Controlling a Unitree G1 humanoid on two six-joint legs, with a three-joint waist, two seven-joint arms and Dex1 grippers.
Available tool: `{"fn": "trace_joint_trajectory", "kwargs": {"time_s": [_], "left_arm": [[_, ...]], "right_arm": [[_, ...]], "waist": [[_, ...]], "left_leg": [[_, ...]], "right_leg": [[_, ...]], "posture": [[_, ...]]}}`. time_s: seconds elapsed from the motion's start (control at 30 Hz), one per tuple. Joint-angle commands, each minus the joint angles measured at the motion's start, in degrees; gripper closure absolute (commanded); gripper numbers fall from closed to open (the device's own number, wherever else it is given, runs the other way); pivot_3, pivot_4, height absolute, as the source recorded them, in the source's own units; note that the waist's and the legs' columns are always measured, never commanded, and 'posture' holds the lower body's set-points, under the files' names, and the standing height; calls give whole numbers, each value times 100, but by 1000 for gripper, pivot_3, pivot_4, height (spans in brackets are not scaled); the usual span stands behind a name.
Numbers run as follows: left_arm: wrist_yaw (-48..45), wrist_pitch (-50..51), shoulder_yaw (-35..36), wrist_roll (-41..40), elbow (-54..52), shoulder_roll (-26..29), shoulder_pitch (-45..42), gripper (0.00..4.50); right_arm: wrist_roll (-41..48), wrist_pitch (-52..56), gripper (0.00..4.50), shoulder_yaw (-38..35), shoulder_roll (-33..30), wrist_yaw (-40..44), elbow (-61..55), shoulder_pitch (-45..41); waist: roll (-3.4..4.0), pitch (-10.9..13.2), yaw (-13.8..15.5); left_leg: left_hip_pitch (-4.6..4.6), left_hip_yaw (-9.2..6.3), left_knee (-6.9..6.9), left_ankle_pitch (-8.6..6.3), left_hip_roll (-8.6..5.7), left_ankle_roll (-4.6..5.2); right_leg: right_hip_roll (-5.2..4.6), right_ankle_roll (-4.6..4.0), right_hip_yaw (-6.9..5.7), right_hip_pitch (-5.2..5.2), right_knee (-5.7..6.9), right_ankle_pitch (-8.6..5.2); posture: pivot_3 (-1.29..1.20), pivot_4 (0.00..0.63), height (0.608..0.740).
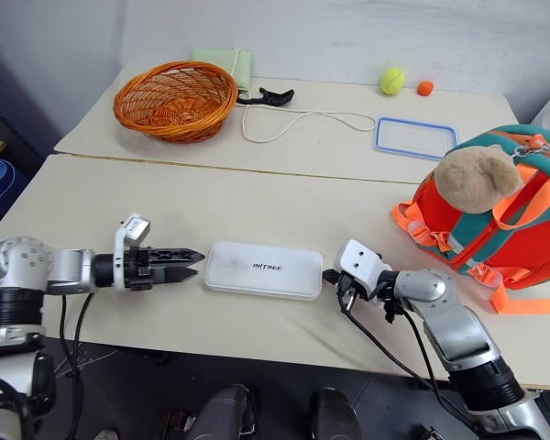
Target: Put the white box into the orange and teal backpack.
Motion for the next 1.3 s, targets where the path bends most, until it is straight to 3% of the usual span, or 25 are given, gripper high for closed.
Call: {"fn": "trace_joint_trajectory", "kwargs": {"time_s": [0.03,0.23,0.37,0.47,0.73,0.9,1.03,1.13,1.2,1.3], "left_arm": [[198,66,-423,-278,266,-277,-139,18],[272,66,-512,-121,588,-604,-453,18],[124,66,-719,-467,571,-742,-534,18],[184,66,-734,-665,425,-881,-456,574],[383,66,-610,-1225,198,-929,-328,3062],[202,25,108,-1592,-898,-1056,33,3122],[-516,-1262,-6,-1136,-2484,-808,865,3122],[-1248,-3155,-138,-210,-3184,-671,1523,3122],[-1477,-4230,-216,403,-3426,-642,1894,3122],[-1527,-5069,-115,753,-3393,-791,2180,3122]], "right_arm": [[-78,-179,4500,10,19,5,102,-154],[-207,-423,4500,82,5,95,413,-335],[-224,-584,4500,70,55,114,547,-381],[-194,-646,4500,56,41,136,495,-273],[22,-686,4500,-238,22,203,184,169],[802,-199,4500,-951,223,6,-428,843],[1657,-118,3620,-2062,639,-408,-1067,1624],[1958,-441,2650,-2707,919,-633,-1722,2444],[1980,-689,2016,-3185,1097,-713,-2251,3390],[1948,-1288,967,-3691,1391,-698,-2470,4374]], "waist": [[0,0,-3],[-1,-1,-10],[-1,-1,-25],[-2,-1,-32],[-2,0,-24],[-5,2,-28],[-4,2,-47],[-3,1,-25],[4,-3,4],[5,-4,66]], "left_leg": [[-1,0,3,-1,0,1],[-1,2,4,-3,-2,0],[-2,3,9,-3,-1,0],[-2,3,8,-3,-1,0],[-4,0,8,-3,0,-1],[-10,-2,3,-3,2,-1],[-9,1,0,-2,5,-5],[-5,2,-8,-2,8,-10],[-6,4,-15,-1,9,-12],[-2,7,-39,-2,7,-12]], "right_leg": [[0,0,0,1,0,0],[1,1,-1,1,-1,1],[3,1,-1,1,0,0],[4,1,-1,1,0,0],[4,2,-1,2,-3,0],[5,2,-2,-2,-4,0],[8,2,2,-3,-9,0],[12,1,1,1,-21,0],[16,1,1,3,-32,0],[15,1,2,5,-49,0]], "posture": [[0,150,740],[0,150,740],[0,150,740],[0,150,740],[0,150,740],[0,150,740],[0,150,740],[0,150,740],[0,150,740],[0,150,740]]}}
